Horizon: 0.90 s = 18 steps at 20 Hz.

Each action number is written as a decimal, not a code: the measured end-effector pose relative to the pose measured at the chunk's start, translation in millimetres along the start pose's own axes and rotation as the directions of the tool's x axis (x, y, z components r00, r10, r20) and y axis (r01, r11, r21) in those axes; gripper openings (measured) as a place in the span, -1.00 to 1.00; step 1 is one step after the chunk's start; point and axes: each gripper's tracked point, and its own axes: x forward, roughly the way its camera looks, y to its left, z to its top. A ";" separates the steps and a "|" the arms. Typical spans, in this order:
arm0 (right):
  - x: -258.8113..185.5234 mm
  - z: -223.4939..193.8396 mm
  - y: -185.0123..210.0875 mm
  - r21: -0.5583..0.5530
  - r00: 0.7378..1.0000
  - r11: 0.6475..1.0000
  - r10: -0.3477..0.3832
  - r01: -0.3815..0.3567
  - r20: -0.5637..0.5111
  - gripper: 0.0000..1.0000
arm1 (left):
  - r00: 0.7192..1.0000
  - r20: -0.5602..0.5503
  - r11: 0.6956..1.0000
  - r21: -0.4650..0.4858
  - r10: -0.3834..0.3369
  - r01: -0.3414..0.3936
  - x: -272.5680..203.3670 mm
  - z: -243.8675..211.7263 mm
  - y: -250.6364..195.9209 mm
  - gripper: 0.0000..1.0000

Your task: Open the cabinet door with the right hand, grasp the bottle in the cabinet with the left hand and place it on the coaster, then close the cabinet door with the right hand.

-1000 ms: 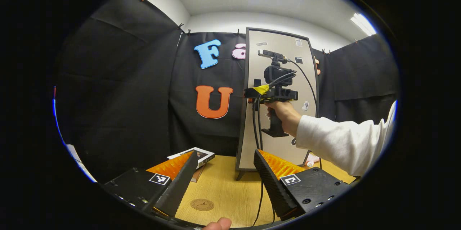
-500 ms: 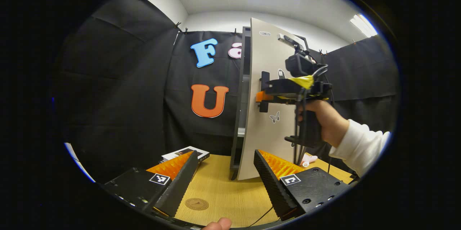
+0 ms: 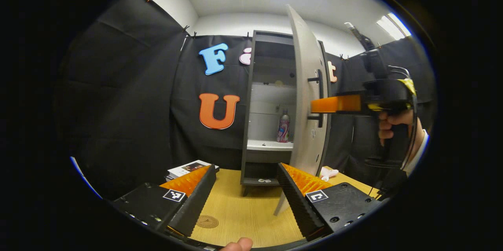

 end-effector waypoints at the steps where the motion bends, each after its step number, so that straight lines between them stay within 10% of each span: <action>1: -10.0 0.0 -8.6 -0.003 1.000 1.000 -0.021 0.021 0.002 -0.51 | 1.000 0.006 1.000 -0.005 -0.014 0.014 -0.1 2.3 -7.3 0.90; 18: -73.4 -3.2 -89.3 -0.038 0.980 0.980 -0.197 0.197 0.004 -0.77 | 0.995 0.014 0.995 0.003 -0.101 0.101 4.7 1.5 -62.2 0.89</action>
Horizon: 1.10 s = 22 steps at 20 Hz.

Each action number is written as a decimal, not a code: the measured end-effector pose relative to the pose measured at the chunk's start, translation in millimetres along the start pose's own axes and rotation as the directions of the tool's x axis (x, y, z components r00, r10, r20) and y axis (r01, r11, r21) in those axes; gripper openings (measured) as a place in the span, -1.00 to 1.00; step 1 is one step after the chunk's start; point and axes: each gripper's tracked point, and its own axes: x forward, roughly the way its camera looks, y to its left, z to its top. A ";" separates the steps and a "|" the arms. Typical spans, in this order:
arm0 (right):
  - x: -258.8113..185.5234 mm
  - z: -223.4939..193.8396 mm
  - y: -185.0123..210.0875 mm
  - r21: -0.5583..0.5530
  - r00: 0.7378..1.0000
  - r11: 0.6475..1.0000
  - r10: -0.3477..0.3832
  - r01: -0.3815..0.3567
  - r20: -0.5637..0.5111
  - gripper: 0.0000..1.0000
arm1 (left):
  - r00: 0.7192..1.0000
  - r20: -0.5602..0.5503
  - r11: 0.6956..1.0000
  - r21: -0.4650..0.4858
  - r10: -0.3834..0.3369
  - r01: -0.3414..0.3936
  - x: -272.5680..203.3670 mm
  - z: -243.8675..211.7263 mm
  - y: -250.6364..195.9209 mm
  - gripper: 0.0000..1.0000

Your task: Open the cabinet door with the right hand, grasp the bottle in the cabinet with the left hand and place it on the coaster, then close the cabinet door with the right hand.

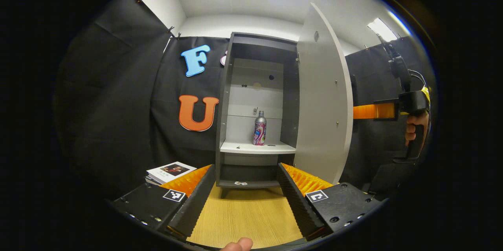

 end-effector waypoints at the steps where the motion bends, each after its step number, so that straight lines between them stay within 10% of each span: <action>1: -0.6 0.6 -2.5 -0.004 1.000 1.000 -0.004 0.004 0.000 -0.78 | 1.000 -0.001 1.000 0.002 0.000 0.000 0.6 -0.1 -0.7 0.89; 22: -5.7 6.7 -57.5 0.021 0.988 0.990 -0.142 0.141 0.061 -0.92 | 1.000 -0.012 1.000 0.004 -0.024 0.024 7.5 -9.7 -19.4 0.90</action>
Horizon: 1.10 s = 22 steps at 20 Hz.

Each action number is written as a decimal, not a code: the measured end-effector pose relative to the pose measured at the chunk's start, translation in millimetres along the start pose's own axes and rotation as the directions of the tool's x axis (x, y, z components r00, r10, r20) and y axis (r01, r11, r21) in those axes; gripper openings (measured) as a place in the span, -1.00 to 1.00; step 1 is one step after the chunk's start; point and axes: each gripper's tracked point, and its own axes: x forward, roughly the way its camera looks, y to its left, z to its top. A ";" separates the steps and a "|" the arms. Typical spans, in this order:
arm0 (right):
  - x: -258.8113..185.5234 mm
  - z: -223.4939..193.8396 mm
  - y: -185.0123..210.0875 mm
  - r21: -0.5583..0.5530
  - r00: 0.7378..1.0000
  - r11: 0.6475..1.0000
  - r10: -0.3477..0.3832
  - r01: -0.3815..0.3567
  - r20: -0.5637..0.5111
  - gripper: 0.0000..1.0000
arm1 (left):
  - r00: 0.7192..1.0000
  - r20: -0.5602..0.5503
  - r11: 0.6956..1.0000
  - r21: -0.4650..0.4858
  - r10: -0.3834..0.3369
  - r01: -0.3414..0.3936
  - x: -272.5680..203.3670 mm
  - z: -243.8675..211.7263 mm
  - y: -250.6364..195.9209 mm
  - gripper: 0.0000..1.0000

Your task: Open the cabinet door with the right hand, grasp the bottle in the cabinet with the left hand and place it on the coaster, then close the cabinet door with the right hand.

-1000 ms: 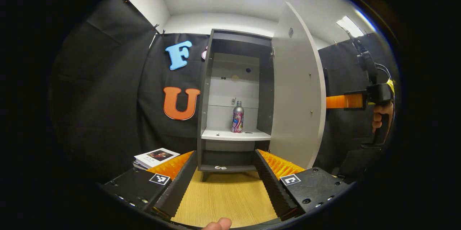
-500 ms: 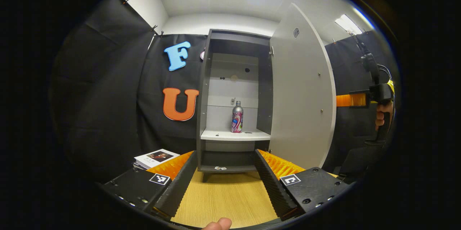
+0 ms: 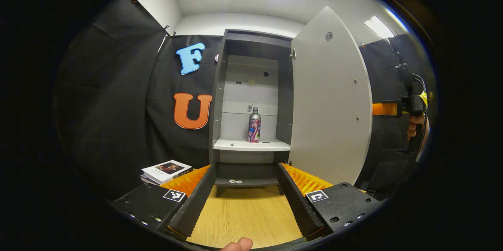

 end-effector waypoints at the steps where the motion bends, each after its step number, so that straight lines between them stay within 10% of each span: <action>1: -2.2 0.1 -5.4 -0.017 1.000 1.000 -0.019 0.019 0.002 -0.92 | 1.000 -0.004 1.000 -0.005 -0.001 0.001 0.5 -2.0 -0.7 0.90; 11: -27.4 -16.3 -13.1 0.102 0.996 0.992 -0.073 0.078 -0.052 -0.78 | 1.000 -0.002 1.000 -0.014 0.017 -0.018 16.5 -0.9 0.5 0.90; 18: -31.2 -22.6 -24.7 0.144 0.986 0.976 -0.152 0.161 -0.068 0.54 | 1.000 0.016 1.000 0.002 0.004 -0.004 46.4 10.1 -8.4 0.90; 22: -29.1 -20.4 -26.3 0.149 0.989 0.977 -0.144 0.149 -0.046 0.70 | 0.995 0.089 0.997 -0.050 -0.053 0.057 72.8 33.6 -24.4 0.90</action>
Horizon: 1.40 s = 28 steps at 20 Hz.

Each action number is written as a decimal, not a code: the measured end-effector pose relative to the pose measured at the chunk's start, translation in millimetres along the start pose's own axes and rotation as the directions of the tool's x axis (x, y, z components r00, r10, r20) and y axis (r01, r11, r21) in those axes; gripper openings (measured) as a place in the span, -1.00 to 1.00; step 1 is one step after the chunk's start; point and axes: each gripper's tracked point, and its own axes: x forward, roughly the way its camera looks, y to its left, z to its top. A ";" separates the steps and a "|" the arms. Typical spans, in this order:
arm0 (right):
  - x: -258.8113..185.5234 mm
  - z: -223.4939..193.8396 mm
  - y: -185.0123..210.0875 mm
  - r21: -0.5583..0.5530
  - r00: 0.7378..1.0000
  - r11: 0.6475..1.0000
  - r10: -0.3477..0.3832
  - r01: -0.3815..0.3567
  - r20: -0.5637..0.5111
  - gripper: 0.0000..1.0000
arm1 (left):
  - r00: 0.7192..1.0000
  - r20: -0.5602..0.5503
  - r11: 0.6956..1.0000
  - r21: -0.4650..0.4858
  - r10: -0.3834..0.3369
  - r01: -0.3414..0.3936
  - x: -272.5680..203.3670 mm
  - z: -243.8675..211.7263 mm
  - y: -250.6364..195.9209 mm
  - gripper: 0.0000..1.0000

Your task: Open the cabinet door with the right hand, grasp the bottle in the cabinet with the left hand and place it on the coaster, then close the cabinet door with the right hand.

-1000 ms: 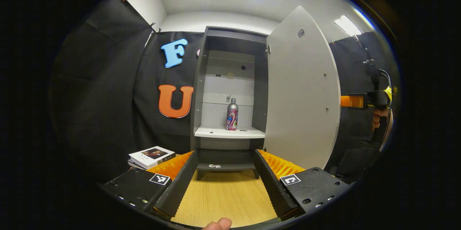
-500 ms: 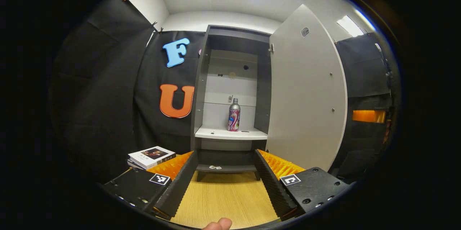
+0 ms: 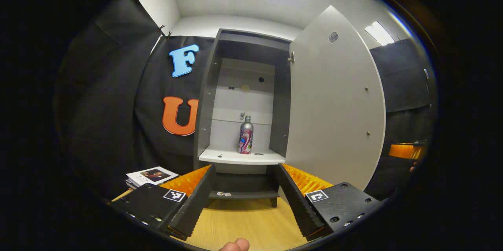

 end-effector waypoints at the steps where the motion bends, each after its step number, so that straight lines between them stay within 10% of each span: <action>1: 0.4 0.6 -0.8 -0.003 1.000 1.000 0.000 0.000 0.005 0.73 | 1.000 0.020 1.000 -0.011 -0.009 0.009 11.8 7.9 -1.4 0.90; 15: -7.6 -14.9 -31.3 -0.031 0.991 0.994 -0.108 0.106 -0.082 0.86 | 0.995 -0.101 0.998 -0.061 0.026 -0.033 298.1 -33.4 6.6 0.91; 28: -13.2 -28.9 -51.8 -0.073 0.966 0.980 -0.195 0.186 -0.169 0.86 | 0.974 -0.216 0.996 -0.038 0.065 -0.075 396.0 -92.9 22.3 0.91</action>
